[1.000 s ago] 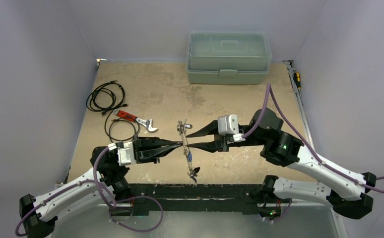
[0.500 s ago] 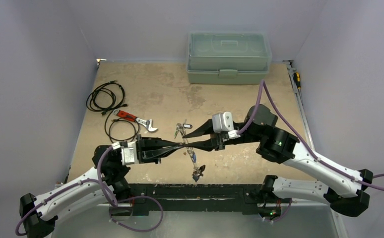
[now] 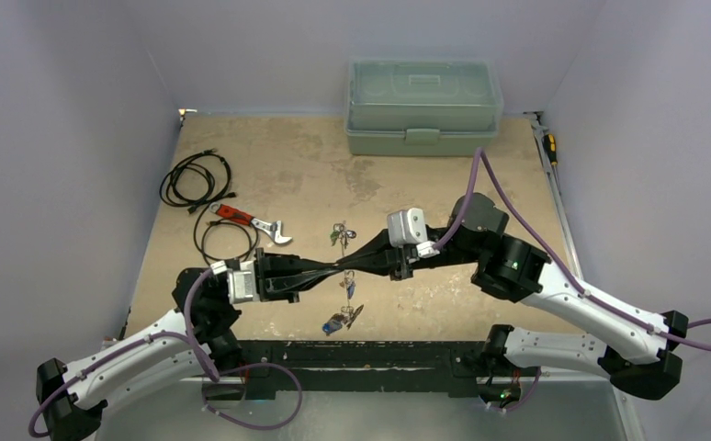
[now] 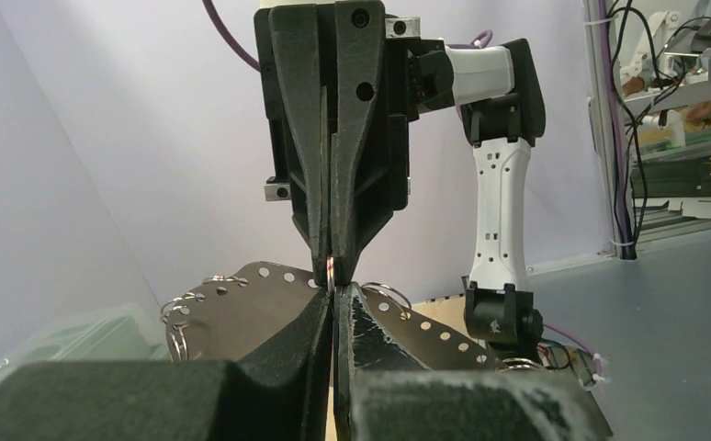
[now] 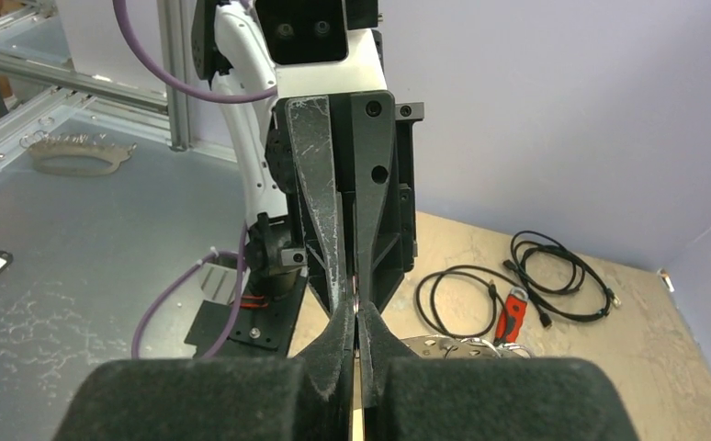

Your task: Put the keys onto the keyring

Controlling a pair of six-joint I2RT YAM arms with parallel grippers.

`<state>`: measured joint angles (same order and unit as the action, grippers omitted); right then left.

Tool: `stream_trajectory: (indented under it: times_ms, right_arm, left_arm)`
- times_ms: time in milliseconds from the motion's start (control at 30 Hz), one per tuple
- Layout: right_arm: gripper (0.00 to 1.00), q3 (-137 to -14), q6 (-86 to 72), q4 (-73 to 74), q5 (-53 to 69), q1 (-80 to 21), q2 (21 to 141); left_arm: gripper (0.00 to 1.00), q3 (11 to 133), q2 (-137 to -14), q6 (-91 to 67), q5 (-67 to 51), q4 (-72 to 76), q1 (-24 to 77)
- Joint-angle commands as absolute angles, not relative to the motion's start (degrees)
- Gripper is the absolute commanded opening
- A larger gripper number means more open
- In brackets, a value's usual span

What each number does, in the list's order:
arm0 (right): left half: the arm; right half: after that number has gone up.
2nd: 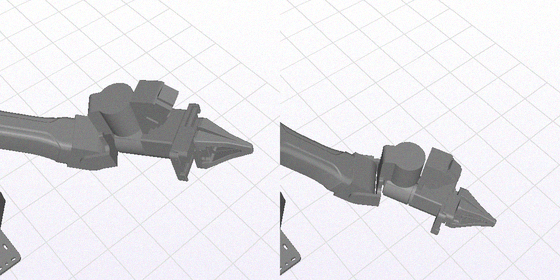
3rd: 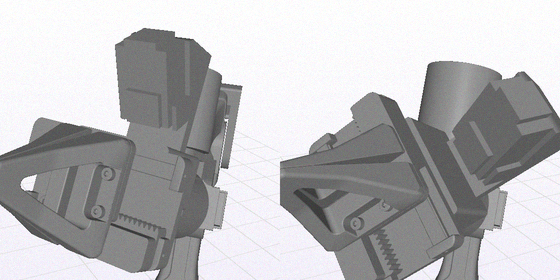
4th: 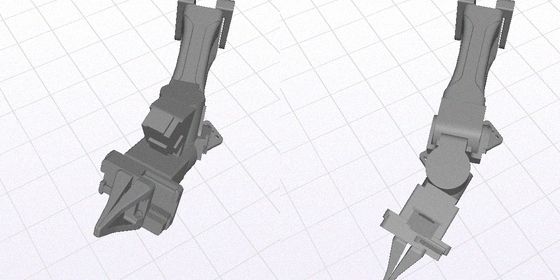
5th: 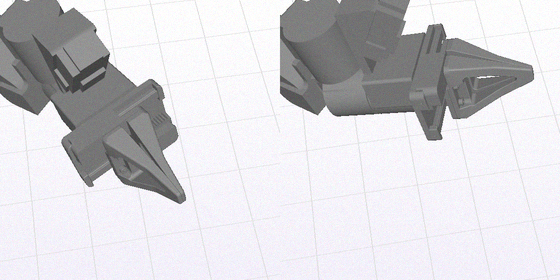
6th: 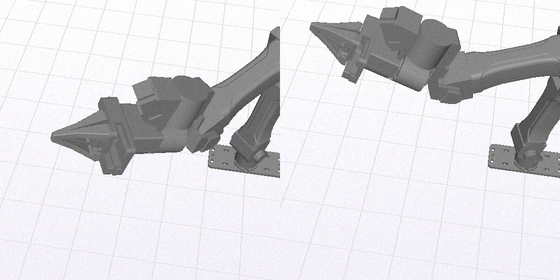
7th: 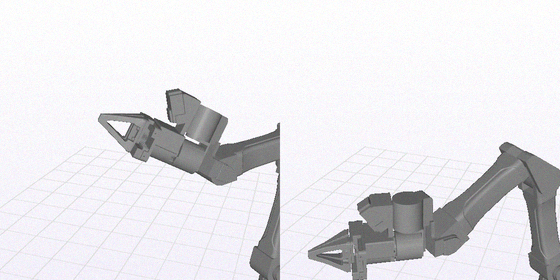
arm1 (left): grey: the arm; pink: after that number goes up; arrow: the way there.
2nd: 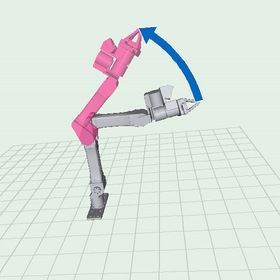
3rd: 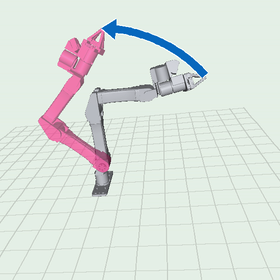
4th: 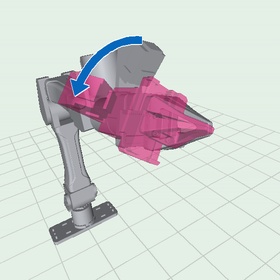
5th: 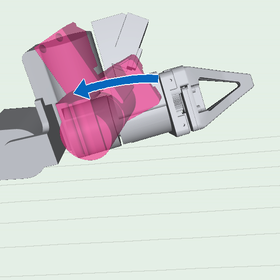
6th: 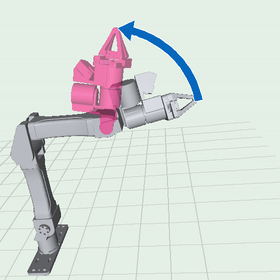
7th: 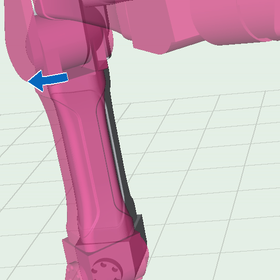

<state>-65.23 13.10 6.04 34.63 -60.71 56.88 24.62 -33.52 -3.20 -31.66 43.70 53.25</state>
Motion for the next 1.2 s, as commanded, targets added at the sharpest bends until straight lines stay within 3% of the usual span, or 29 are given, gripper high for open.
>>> stream_trajectory:
  times_ms: [0,67,233,333,700,933,1167]
  right_arm:
    - [0.00,-66.28,13.71,7.03,33.09,-60.62,57.40]
    - [0.00,-66.26,13.92,7.17,32.25,-60.63,57.19]
    - [0.00,-66.72,14.94,8.21,28.92,-60.60,55.96]
    - [0.00,-68.20,15.88,11.31,26.71,-60.59,56.37]
    - [0.00,-78.83,18.14,31.19,16.20,-60.69,63.39]
    - [0.00,-86.35,21.09,43.67,3.31,-63.02,70.74]
    - [0.00,-84.56,21.82,40.12,6.97,-63.90,69.68]
  left_arm:
    - [0.00,26.21,-32.68,-1.30,-29.57,44.68,53.20]
    - [0.01,26.74,-32.17,-0.33,-28.63,42.12,53.25]
    - [0.39,29.87,-30.67,6.39,-28.39,30.49,53.23]
    - [0.50,31.29,-29.24,10.22,-27.14,23.47,53.26]
    - [0.45,40.45,-31.97,25.89,-27.61,-2.50,53.28]
    - [0.43,40.95,-32.66,27.55,-25.05,-5.43,53.30]
    - [0.35,39.81,-34.68,26.56,-21.83,-3.54,53.22]
